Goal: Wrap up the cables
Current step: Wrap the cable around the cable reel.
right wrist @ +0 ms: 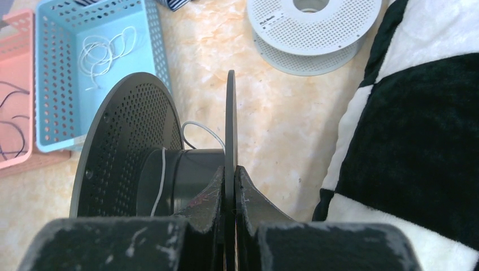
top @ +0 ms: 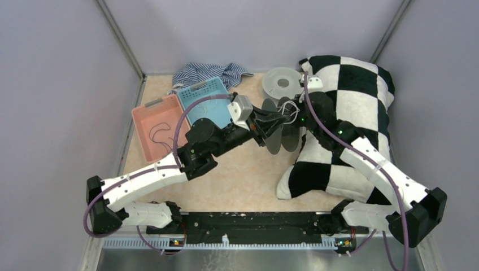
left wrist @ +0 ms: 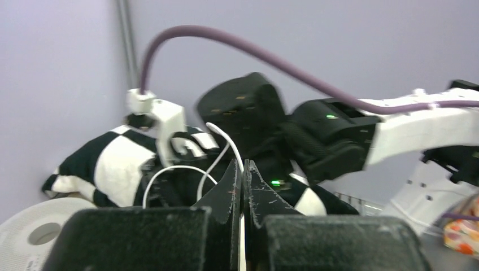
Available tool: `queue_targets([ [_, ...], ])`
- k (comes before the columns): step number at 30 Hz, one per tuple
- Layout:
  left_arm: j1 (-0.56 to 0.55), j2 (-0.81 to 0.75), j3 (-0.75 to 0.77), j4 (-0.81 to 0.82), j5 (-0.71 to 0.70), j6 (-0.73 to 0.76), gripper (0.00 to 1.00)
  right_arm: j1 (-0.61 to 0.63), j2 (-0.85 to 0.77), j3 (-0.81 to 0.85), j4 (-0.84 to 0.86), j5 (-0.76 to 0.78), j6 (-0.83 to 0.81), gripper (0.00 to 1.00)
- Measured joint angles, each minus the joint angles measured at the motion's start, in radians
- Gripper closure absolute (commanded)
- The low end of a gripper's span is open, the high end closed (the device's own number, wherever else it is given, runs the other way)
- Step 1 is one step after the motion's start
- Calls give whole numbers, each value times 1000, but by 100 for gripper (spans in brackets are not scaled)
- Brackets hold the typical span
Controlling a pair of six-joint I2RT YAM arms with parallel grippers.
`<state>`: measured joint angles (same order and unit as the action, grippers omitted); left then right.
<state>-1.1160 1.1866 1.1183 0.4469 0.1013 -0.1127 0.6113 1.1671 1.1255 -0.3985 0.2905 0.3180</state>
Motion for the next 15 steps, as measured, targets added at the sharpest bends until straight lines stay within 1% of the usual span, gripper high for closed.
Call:
queue_targets([
  [4, 92, 31, 2, 32, 39, -49, 100, 15, -35, -6, -18, -24, 0, 100],
  [15, 275, 124, 10, 97, 104, -179, 100, 26, -132, -32, -65, -84, -3, 100],
])
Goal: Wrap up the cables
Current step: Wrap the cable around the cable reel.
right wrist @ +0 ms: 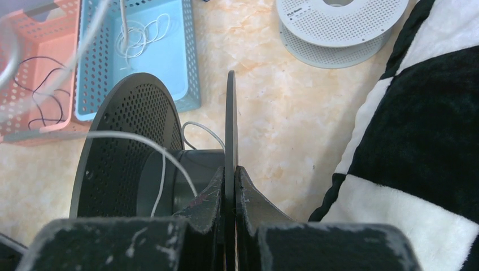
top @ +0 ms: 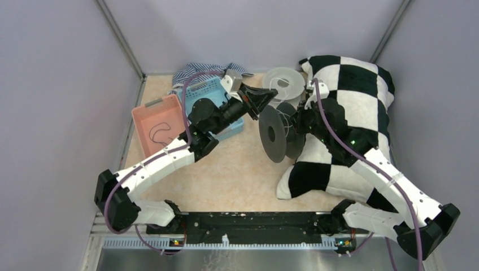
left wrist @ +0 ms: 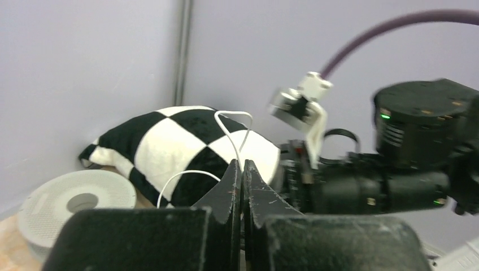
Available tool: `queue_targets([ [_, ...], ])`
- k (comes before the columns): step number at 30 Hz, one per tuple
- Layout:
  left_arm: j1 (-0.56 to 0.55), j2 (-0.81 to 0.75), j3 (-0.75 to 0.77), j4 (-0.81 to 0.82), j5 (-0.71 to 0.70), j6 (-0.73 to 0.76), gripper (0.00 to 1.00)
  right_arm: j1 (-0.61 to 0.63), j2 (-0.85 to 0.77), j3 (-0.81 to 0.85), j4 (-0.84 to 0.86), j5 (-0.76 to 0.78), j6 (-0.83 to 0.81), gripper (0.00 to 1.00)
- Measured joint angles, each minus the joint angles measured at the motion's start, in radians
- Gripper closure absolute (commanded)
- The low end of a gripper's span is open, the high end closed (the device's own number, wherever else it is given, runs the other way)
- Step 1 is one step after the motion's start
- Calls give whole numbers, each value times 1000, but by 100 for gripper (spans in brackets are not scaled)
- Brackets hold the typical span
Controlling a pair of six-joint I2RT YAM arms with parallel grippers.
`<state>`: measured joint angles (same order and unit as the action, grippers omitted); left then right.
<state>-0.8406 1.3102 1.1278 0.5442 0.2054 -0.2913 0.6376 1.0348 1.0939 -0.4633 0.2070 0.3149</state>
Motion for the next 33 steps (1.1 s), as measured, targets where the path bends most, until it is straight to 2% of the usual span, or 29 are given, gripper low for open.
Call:
queue_targets([
  [15, 219, 58, -30, 39, 33, -109, 100, 4, -84, -1, -75, -57, -26, 100],
  [23, 272, 99, -113, 38, 3, -157, 100, 4, -122, 36, -160, -90, -37, 100],
  [33, 307, 154, -133, 22, -16, -170, 100, 8, -163, 213, -206, -152, -45, 100],
])
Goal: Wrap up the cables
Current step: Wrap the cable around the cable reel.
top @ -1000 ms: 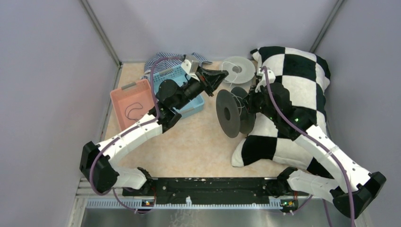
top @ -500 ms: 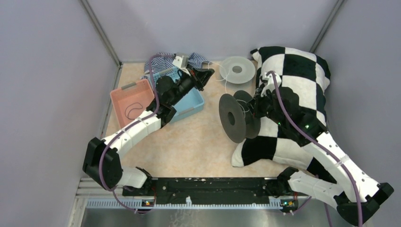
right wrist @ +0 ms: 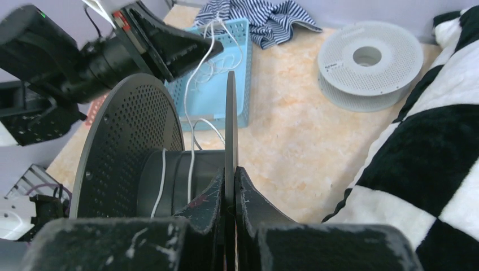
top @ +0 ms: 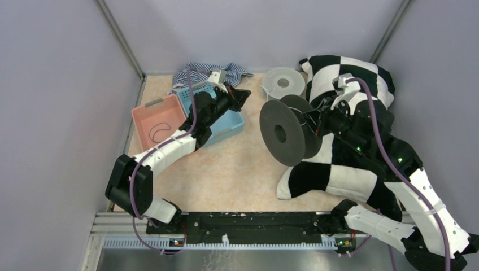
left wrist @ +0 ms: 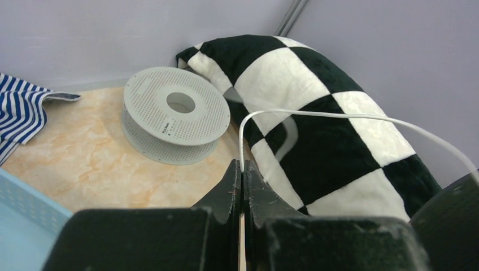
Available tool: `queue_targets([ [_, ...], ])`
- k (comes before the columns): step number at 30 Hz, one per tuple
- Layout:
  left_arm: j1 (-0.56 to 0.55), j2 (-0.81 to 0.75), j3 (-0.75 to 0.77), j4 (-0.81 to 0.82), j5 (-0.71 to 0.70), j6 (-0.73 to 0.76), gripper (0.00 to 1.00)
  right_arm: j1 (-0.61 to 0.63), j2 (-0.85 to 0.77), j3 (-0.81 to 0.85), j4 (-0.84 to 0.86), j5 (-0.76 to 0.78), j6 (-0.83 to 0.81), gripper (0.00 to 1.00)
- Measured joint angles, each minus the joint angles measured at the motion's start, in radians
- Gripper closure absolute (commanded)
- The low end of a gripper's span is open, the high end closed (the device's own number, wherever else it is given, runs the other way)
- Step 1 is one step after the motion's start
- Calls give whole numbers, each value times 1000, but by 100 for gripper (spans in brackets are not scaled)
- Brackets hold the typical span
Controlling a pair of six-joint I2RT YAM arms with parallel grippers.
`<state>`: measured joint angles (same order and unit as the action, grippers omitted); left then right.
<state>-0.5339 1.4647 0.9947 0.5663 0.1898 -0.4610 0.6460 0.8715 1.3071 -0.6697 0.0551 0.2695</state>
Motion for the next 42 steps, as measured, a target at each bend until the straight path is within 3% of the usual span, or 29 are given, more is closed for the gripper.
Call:
queue_targets([
  [6, 4, 0, -70, -5, 10, -1, 100, 0, -14, 64, -1, 57, -6, 100],
  [13, 4, -5, -105, -64, 138, -1, 100, 0, 4, 141, 50, 183, -8, 100],
  [26, -18, -154, -226, -190, 241, -5, 100, 0, 91, 151, 233, 309, 20, 100],
  [42, -226, -179, -270, -193, 198, -18, 100, 0, 185, 138, 331, 355, 71, 100],
])
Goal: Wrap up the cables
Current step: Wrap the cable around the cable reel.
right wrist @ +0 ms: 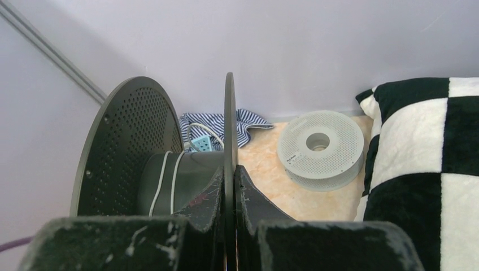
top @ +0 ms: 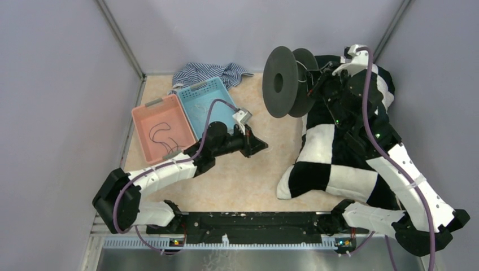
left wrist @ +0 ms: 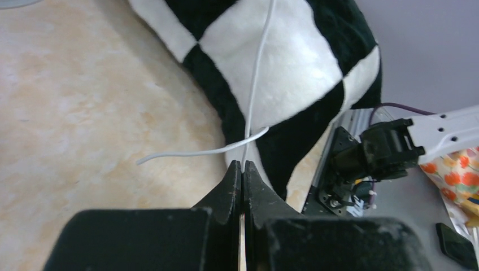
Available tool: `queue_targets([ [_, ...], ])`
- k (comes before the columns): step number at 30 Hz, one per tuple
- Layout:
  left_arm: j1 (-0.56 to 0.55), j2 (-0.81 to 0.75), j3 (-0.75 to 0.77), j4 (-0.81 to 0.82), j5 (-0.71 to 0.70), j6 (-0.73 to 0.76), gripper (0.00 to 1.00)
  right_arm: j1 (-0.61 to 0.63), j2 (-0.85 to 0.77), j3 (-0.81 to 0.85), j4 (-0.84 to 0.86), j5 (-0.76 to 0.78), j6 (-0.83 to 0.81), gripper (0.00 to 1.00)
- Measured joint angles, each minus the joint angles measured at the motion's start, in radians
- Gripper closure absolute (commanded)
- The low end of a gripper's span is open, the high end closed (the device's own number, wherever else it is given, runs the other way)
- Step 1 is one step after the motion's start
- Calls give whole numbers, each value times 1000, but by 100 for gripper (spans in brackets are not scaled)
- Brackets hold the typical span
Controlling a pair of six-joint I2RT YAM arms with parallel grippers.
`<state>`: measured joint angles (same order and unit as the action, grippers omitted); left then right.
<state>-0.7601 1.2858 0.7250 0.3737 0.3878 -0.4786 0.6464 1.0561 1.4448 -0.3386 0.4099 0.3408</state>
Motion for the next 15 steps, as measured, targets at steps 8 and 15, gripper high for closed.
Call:
queue_targets([
  [8, -149, 55, 74, -10, -15, -21, 100, 0, 79, -34, 31, 50, -17, 100],
  [15, -178, 50, 183, -95, -15, -2, 100, 0, 140, -94, 32, 48, -50, 100],
])
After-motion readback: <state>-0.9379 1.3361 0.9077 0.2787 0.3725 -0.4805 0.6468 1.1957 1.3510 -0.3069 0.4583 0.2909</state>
